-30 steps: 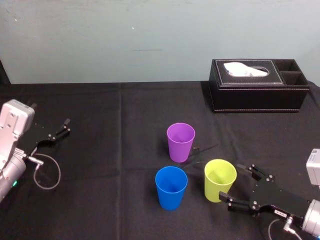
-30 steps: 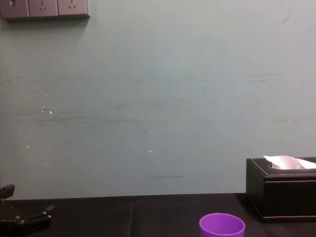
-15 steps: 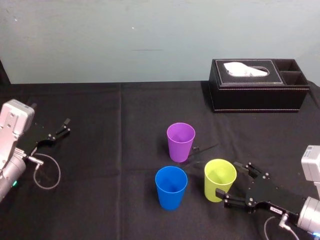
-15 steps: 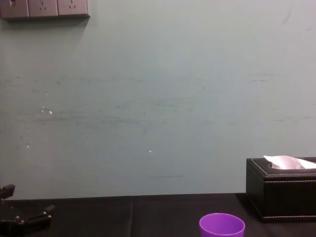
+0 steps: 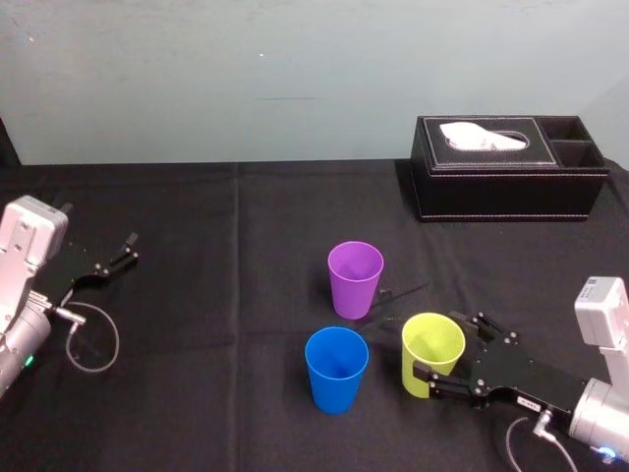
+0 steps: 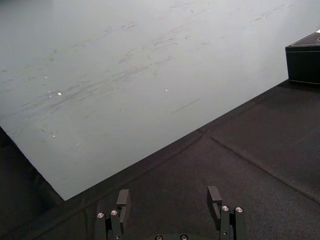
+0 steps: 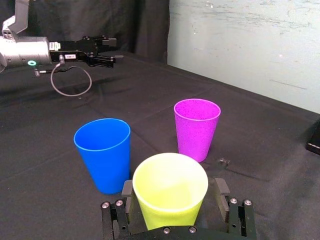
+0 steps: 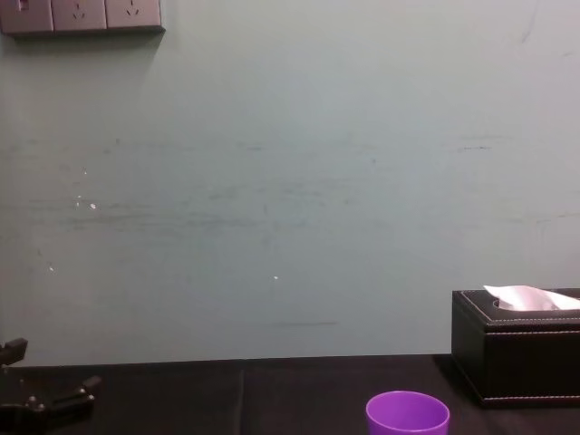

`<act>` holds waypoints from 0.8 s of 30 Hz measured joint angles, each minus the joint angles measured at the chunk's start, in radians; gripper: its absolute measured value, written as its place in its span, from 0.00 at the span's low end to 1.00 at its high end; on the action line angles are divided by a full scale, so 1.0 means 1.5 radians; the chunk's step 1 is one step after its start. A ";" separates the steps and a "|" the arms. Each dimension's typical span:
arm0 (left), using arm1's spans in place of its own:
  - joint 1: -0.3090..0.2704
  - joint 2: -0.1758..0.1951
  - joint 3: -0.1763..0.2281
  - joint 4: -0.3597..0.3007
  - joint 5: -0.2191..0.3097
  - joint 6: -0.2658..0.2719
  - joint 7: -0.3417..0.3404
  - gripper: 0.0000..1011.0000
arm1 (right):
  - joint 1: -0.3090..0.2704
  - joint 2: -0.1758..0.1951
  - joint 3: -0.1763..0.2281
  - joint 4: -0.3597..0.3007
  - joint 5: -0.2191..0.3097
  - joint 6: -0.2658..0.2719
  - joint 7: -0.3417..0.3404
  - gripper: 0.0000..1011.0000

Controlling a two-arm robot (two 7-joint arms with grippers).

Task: Stack the three plastic cups sequentially using one hand.

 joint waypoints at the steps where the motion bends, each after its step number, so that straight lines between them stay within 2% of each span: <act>1: 0.000 0.000 0.000 0.000 0.000 0.000 0.000 1.00 | 0.003 -0.002 -0.002 0.001 -0.002 0.001 -0.002 0.99; 13: 0.000 0.000 0.000 0.000 0.000 0.000 0.000 1.00 | 0.020 -0.019 -0.020 0.008 -0.031 0.009 -0.022 0.99; 19: 0.000 0.000 0.000 0.000 0.000 0.000 0.000 1.00 | 0.019 -0.018 -0.019 0.007 -0.030 0.008 -0.021 0.99; 24: 0.000 0.000 0.000 0.000 0.000 0.000 0.000 1.00 | 0.019 -0.017 -0.019 0.007 -0.029 0.008 -0.021 0.92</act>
